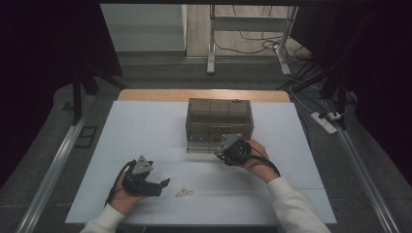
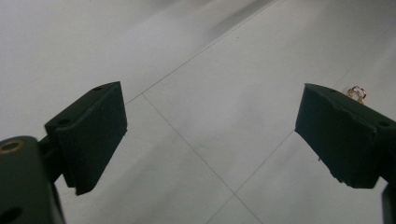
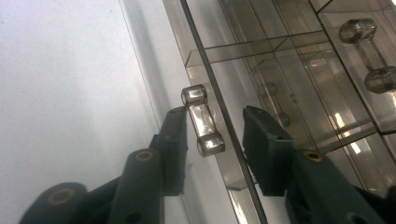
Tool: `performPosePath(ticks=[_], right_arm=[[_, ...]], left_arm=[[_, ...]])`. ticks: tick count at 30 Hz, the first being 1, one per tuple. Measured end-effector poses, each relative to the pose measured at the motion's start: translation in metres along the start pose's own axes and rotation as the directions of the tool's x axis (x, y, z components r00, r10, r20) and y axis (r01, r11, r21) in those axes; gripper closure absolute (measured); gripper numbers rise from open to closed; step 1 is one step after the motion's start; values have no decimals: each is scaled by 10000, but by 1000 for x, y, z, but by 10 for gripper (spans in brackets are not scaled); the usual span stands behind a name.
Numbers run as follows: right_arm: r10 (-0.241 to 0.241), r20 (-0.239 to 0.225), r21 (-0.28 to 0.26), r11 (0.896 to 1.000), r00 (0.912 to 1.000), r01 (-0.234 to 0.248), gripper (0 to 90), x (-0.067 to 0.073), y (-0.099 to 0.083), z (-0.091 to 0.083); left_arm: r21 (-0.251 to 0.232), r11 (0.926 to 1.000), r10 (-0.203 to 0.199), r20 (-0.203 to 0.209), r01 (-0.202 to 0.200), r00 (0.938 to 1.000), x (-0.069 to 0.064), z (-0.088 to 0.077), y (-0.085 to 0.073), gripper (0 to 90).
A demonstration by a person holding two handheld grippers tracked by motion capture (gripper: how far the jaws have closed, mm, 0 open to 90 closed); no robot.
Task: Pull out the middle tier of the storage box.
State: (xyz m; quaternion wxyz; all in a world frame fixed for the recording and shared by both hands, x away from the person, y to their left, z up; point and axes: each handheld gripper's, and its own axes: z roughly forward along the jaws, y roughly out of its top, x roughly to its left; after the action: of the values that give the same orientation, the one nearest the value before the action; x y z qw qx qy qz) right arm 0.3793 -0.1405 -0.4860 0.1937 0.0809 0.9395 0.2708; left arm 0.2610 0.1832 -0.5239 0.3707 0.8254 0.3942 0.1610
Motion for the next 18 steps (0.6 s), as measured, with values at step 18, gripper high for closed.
performPosePath(ticks=[18], right_arm=[[2099, -190, -2080, 9555, 9775, -2092, 425, -9, -31, -39]], left_arm=[[-37, 10000, -47, 17, 47, 10000, 1, 0, 0, 90]])
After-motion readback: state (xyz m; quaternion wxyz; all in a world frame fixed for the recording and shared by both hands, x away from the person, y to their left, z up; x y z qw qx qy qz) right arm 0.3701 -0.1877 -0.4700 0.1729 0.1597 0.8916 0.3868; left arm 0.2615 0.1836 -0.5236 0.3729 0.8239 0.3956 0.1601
